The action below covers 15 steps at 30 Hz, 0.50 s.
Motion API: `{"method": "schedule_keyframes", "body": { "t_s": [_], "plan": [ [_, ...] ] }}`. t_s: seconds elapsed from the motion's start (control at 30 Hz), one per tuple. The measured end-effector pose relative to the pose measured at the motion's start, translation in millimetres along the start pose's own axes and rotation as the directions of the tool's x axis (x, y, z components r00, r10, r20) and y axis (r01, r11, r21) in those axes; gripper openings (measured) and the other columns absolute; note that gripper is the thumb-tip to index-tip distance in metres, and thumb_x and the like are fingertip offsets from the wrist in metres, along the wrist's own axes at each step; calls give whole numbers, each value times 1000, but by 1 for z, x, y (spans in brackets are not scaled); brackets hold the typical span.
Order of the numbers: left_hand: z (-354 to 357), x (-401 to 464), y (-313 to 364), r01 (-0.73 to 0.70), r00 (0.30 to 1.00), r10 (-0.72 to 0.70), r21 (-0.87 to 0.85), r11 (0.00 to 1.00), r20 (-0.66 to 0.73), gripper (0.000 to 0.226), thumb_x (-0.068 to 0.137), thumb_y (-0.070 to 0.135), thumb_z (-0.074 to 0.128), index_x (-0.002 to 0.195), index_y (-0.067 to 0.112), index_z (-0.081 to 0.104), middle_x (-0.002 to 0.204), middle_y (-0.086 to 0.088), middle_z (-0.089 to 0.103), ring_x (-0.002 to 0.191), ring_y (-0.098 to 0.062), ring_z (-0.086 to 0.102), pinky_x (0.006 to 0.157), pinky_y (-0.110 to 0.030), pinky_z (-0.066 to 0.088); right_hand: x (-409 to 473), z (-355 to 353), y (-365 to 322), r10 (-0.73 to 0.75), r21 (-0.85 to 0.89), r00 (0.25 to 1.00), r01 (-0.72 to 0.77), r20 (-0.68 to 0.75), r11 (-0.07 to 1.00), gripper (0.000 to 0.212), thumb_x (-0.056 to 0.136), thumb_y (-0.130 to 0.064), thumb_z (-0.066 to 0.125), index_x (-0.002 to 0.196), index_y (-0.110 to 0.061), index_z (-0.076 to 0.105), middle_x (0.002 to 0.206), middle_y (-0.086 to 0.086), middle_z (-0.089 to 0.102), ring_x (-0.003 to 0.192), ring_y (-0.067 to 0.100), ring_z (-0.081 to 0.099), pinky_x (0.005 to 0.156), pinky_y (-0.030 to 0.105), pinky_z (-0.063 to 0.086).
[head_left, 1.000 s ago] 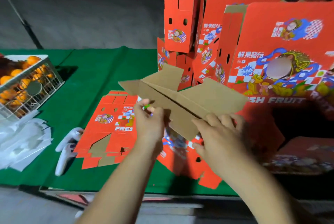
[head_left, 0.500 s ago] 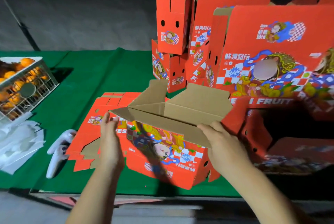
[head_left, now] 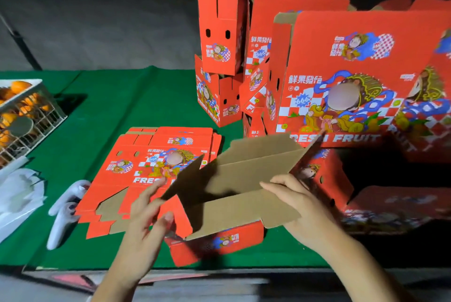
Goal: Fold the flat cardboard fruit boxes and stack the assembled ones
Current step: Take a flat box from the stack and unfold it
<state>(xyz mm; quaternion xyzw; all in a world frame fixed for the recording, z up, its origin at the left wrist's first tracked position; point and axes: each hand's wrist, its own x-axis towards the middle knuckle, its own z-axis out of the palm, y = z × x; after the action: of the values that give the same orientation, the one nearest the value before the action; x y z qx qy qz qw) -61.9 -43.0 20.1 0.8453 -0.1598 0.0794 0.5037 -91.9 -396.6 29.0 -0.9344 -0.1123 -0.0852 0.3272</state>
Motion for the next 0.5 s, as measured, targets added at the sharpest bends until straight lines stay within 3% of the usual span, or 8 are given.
{"method": "schedule_keyframes", "body": {
  "t_s": [0.07,0.13,0.2,0.27,0.33,0.4,0.47,0.5],
  "plan": [
    [-3,0,6,66,997,-71,144,987,32,34,90,62,42,97,46,72,163,18,32,153,-11,23,120,-39,19,-4,-1,4,63,-49,997,-62,33,997,68,86,-16,76,145,-41,50,150,-39,27,134,-8,39,103,18,41],
    [-4,3,15,141,986,-156,207,968,57,44,87,72,35,119,60,62,163,22,30,151,-9,20,119,-37,15,-5,-2,2,102,6,993,-103,55,995,62,85,-28,78,141,-42,53,159,-39,14,133,-17,38,100,14,42],
    [-3,6,24,197,976,-209,157,968,62,35,85,79,35,109,69,59,136,35,52,137,-14,37,115,-39,24,-4,-3,-3,88,52,995,-90,36,995,51,82,-41,78,130,-42,60,161,-39,10,127,-22,41,93,7,41],
    [-2,8,31,210,975,-216,107,972,49,35,87,79,35,105,66,62,115,29,60,124,-17,44,112,-40,29,-2,-5,-8,105,108,994,-105,9,989,40,79,-49,79,116,-42,66,160,-40,14,129,-21,41,94,6,38],
    [-3,9,36,231,971,-234,55,971,49,44,88,78,34,123,66,59,128,31,56,131,-10,39,118,-35,22,0,-11,-11,154,186,988,-145,-34,972,26,78,-53,80,99,-41,71,157,-40,22,135,-18,38,98,6,33],
    [-6,8,41,258,964,-258,5,966,58,52,84,87,29,129,72,50,138,40,47,139,5,28,119,-26,11,3,-20,-12,165,187,978,-140,-124,972,30,75,-64,75,85,-34,73,153,-37,34,133,-14,44,99,12,35],
    [-7,8,45,295,954,-292,-43,955,65,60,76,96,25,131,78,41,143,53,30,139,27,8,114,-10,-1,5,-27,-13,154,142,967,-127,-202,982,42,77,-71,66,83,-30,75,148,-34,42,127,-11,51,100,16,39],
    [-6,8,45,288,957,-285,-50,956,62,69,76,97,23,139,73,38,150,48,25,141,27,2,113,-7,-3,6,-27,-13,149,119,961,-124,-231,985,45,80,-72,61,89,-30,76,145,-32,46,125,-10,51,101,15,39]
  ]
}}
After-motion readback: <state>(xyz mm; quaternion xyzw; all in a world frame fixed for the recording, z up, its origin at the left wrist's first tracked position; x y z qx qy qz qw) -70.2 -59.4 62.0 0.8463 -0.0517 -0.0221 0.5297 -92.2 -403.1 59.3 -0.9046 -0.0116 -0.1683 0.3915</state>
